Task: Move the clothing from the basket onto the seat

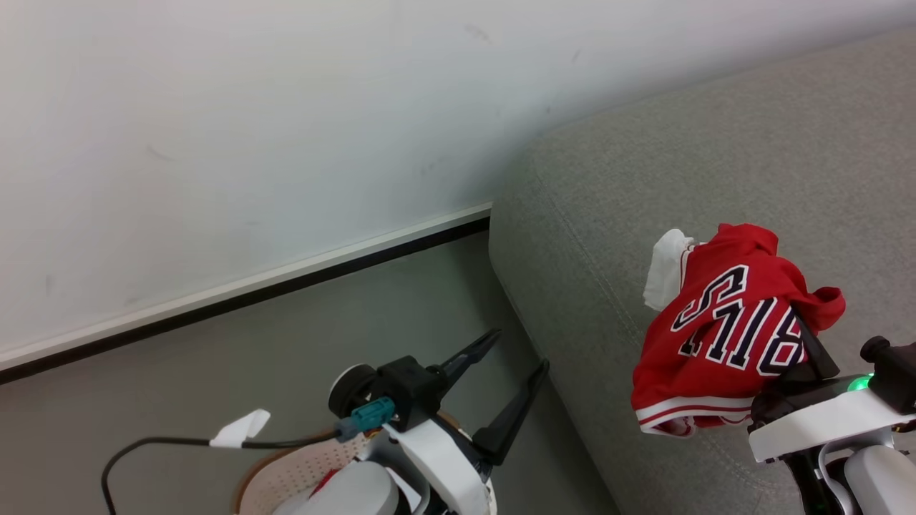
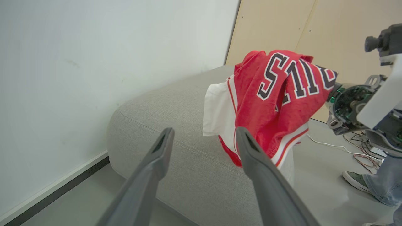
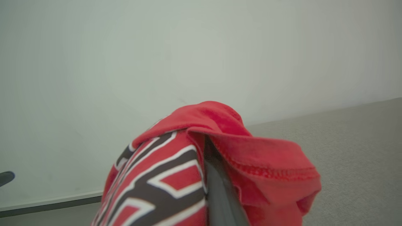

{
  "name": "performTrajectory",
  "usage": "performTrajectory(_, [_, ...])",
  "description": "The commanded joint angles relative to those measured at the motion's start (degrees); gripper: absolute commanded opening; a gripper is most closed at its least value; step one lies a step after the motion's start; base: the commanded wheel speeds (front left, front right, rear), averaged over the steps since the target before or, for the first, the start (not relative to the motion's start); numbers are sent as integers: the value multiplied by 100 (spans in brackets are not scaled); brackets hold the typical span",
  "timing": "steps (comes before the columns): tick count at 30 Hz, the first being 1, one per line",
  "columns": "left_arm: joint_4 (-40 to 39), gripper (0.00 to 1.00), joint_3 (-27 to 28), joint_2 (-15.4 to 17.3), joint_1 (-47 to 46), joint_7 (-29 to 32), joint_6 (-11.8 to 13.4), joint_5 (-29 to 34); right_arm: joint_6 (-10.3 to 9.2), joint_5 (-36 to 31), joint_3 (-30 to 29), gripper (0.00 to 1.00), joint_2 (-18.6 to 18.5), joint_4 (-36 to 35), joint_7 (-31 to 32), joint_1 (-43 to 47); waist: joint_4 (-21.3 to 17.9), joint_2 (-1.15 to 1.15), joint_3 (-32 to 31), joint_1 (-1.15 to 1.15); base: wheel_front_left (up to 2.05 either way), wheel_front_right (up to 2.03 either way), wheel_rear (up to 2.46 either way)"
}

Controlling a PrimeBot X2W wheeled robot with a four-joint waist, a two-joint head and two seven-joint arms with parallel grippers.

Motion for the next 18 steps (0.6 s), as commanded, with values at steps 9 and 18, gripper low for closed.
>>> performTrajectory(9, [-132, 100, -71, 86, -368, 101, -45, 165, -14, 123, -297, 0, -209, 70, 0, -673, 26, -1, 615, 0, 0, 0, 0])
performTrajectory(18, [-580, 100, -69, 341, -1045, 614, -65, 384, -14, 459, -812, 0, -589, 486, 0, -2100, 403, -1, 1961, 0, 0, 0, 0])
